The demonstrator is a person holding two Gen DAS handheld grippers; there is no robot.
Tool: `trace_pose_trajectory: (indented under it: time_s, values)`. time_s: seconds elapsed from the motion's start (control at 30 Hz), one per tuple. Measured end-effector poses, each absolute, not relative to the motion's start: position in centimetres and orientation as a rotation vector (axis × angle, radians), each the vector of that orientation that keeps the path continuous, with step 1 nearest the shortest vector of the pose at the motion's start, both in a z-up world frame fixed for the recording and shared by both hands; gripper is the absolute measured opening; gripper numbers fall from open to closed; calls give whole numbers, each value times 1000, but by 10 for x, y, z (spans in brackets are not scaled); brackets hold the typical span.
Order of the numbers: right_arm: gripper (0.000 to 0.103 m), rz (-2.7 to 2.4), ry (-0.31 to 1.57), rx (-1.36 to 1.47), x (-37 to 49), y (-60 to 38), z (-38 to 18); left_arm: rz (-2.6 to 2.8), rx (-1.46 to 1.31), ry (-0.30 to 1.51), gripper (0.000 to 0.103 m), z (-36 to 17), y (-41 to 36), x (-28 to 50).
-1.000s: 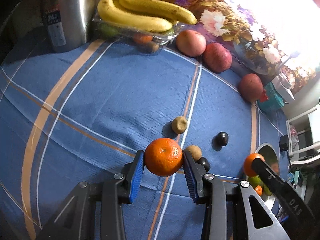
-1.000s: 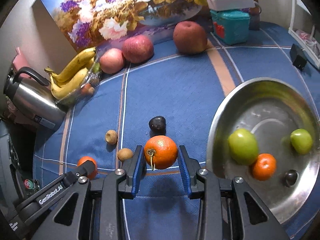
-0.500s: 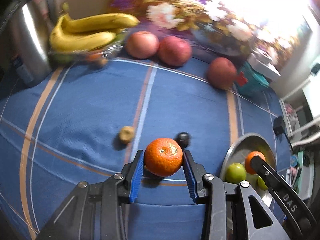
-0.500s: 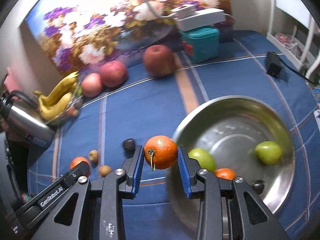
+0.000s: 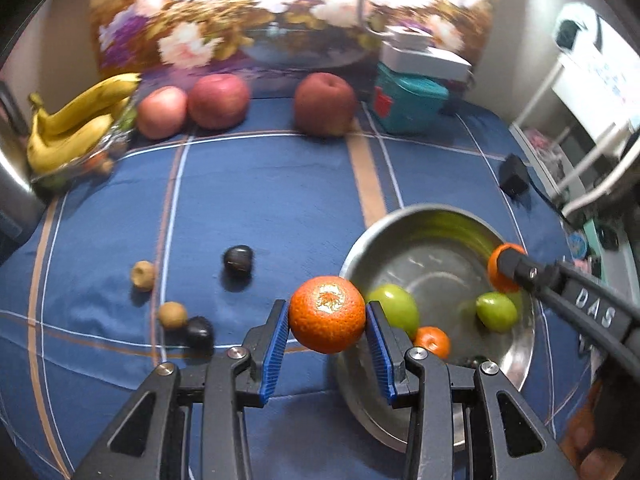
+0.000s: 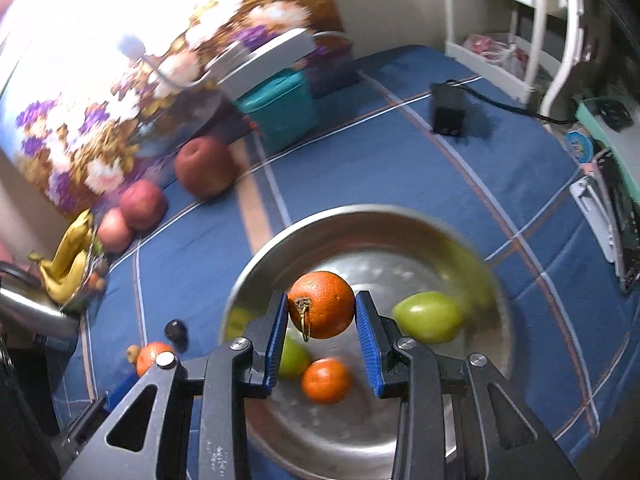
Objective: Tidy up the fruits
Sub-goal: 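Carry the mandarin in the left tool over the plate while the right tool carries the stemmed orange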
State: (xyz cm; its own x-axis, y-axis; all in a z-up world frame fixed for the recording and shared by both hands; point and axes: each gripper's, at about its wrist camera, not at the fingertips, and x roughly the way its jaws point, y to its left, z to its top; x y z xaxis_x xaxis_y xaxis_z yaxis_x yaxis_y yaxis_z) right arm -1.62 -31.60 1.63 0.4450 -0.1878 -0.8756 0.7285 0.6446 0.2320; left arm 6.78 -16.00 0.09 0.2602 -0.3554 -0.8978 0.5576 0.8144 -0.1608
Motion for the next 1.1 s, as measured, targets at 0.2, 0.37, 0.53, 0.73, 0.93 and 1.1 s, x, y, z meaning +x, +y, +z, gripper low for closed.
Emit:
trace_pose_trajectory:
  time_s: [0.2, 0.37, 0.53, 0.73, 0.93, 1.1]
  values:
    - [36, -644, 941, 672, -29, -331, 18, -651, 258, 1168, 41, -11, -174, 53]
    - [36, -629, 978, 677, -28, -334, 6, -665, 297, 1169, 41, -18, -183, 43]
    - [36, -613, 1023, 692, -24, -333, -8, -669, 319, 1170, 41, -22, -188, 39]
    - [36, -600, 1051, 695, -22, -330, -16, -663, 332, 1174, 41, -26, -191, 37]
    - [36, -601, 1078, 689, -20, -329, -22, -667, 347, 1181, 41, -30, -195, 34]
    - [36, -599, 1093, 681, -19, -327, -25, -662, 347, 1191, 42, -32, -195, 34]
